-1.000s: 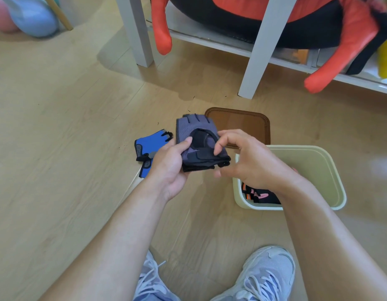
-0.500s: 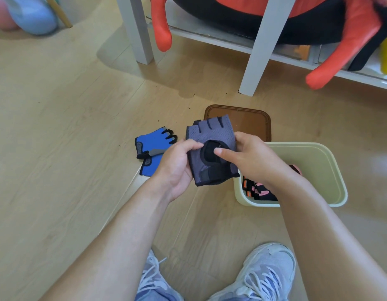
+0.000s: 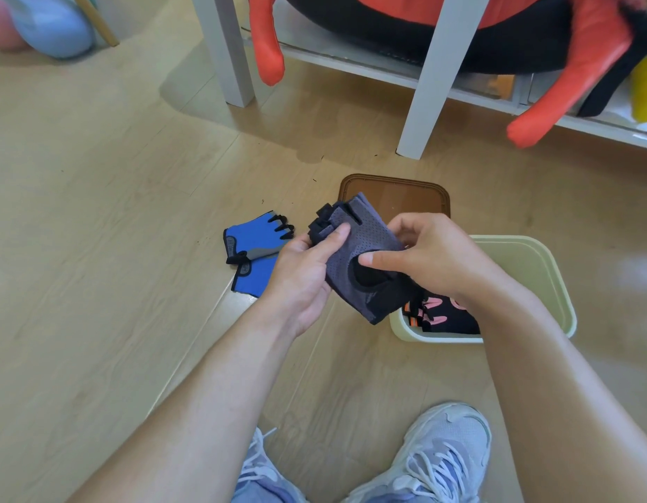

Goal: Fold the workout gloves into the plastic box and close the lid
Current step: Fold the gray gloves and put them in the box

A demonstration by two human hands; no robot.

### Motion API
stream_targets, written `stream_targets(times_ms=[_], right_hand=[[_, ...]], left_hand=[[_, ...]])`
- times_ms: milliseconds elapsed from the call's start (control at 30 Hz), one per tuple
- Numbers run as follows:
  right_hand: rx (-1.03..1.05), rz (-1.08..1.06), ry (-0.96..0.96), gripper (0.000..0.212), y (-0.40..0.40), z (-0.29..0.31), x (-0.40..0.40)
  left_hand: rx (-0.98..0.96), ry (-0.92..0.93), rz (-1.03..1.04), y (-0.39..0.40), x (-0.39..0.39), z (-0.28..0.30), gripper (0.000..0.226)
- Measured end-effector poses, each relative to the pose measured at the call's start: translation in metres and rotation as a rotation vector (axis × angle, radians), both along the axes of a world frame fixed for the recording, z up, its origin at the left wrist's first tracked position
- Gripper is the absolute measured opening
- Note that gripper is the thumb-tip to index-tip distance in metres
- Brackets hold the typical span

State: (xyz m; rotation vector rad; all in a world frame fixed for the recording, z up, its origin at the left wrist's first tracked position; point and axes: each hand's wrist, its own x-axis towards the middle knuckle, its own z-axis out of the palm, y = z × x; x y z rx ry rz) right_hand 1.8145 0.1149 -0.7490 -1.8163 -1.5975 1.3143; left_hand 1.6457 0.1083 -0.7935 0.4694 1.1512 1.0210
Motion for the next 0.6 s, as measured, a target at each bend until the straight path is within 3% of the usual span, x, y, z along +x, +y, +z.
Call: stream_targets(times_ms=[100, 233, 300, 433, 600], right_hand=[[0.081, -0.015, -0.154, 0.015, 0.002, 0.003, 0.011], [0.253, -0.242, -0.313, 0.009, 0.008, 0.014, 0.042], [0.276, -0.294, -0.361, 0.012, 0.008, 0.021, 0.06], [0.053, -0.118, -0.574, 0.014, 0.01, 0.016, 0.09], [-0.188, -0.051, -0.608, 0.024, 0.006, -0.021, 0.096]], left_hand=[[0.075, 0.151, -0.053, -0.005, 0.011, -0.004, 0.028], [0.091, 0.581, -0.321, -0.02, 0.021, -0.016, 0.06], [0.075, 0.698, -0.453, -0.03, 0.028, -0.025, 0.067], [0.049, 0.732, -0.536, -0.043, 0.042, -0.036, 0.067], [0.023, 0.683, -0.579, -0.048, 0.055, -0.042, 0.06]])
